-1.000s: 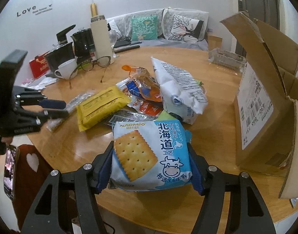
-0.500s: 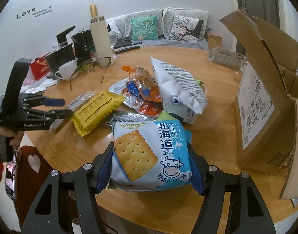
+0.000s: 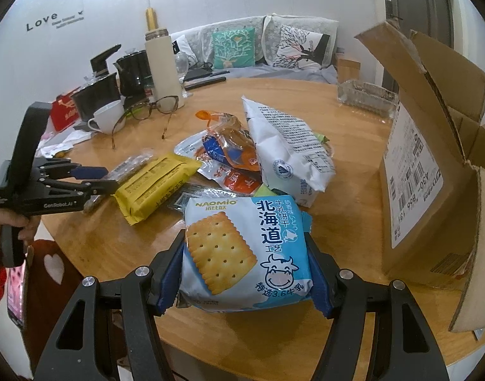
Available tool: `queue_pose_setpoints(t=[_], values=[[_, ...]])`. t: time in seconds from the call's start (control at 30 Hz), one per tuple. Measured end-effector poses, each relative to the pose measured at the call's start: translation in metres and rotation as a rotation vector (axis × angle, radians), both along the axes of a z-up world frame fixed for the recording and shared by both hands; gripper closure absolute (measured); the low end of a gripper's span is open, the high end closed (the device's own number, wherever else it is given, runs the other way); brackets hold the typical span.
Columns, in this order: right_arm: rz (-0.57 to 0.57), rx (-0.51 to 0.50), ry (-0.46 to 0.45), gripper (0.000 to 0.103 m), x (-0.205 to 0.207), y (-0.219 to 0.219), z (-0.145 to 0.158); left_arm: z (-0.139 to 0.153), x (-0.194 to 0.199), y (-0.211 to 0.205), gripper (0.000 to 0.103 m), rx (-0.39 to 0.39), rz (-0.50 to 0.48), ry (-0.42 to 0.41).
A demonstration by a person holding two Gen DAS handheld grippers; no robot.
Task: Organize snacks
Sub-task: 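Grasp the clear granola bar with the left tool and lift it, then lower both held packs into the cardboard box and open both tools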
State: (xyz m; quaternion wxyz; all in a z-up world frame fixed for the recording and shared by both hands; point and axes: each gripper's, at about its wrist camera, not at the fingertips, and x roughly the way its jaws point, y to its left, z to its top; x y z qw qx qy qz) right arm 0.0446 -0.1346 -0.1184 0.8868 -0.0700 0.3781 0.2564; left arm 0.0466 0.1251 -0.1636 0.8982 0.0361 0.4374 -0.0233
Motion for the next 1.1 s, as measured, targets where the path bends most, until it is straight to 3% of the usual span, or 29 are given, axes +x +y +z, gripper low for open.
queue_pose_setpoints(t=[0.37,0.57,0.67,0.9,1.1], values=[[0.061,0.028,-0.041,0.039,-0.007,0.014,0.022,0.04,-0.007,0.005,0.064,-0.004,0.021,-0.111],[0.159,0.09,-0.051,0.039,-0.012,0.03,0.049,0.091,-0.015,-0.002,0.064,0.015,-0.004,-0.231],[0.223,0.138,-0.073,0.039,-0.016,0.035,0.076,0.123,-0.019,-0.011,0.064,0.026,-0.033,-0.292],[0.257,0.22,-0.185,0.039,-0.018,0.016,0.151,0.201,-0.016,-0.053,0.064,0.013,-0.156,-0.432],[0.129,0.181,-0.266,0.039,-0.007,-0.039,0.192,0.247,-0.002,-0.117,0.064,-0.052,-0.329,-0.487]])
